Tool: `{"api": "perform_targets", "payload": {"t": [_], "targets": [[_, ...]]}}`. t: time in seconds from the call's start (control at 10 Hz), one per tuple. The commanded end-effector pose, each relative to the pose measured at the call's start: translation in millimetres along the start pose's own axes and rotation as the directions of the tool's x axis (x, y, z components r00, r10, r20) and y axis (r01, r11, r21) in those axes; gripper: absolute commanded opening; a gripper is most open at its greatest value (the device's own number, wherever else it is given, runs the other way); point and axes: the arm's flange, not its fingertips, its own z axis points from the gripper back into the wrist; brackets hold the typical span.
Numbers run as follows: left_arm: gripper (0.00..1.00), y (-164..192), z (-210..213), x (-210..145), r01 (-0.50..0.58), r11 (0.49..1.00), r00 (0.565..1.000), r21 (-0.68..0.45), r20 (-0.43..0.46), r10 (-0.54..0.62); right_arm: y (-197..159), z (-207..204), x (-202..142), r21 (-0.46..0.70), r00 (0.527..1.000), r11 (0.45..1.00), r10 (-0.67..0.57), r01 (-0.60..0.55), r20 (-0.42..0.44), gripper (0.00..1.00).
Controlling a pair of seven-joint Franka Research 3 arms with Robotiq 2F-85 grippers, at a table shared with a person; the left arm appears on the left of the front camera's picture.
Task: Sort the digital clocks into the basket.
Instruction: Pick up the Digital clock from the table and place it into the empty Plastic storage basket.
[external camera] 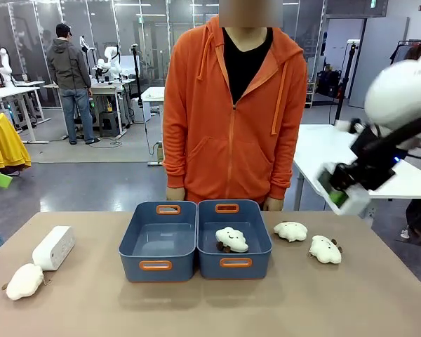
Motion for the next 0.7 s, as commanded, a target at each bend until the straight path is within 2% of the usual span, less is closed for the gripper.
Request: {"api": "perform_targets", "payload": {"t": [0.0,0.1,0.2,0.3,0.4,0.6], "targets": [[1.00,1,1,1,0.006,1.000,1.000,-0.020,0.008,-0.006,57,-15,17,0.055,0.983,0.981,0.184,-0.184,0.015,0.22],[1.00,1,1,1,0.006,1.000,1.000,-0.020,0.008,-0.006,97,-19,29,0.025,0.958,0.959,0.279,-0.281,0.060,0.22],[1.00,1,1,1,0.006,1.000,1.000,-0.020,0.008,-0.006,126,-23,38,0.042,0.931,0.933,0.354,-0.359,0.093,0.22],[1.00,1,1,1,0.006,1.000,1.000,-0.020,0.008,-0.006,157,-26,47,0.073,0.857,0.857,0.497,-0.509,0.140,0.22],[1.00,1,1,1,0.006,1.000,1.000,-0.020,0.008,-0.006,190,-34,60,0.051,0.786,0.790,0.598,-0.611,0.160,0.22],[1.00,1,1,1,0.006,1.000,1.000,-0.020,0.008,-0.006,256,-79,93,0.053,0.685,0.687,0.710,-0.725,0.166,0.22]]}}
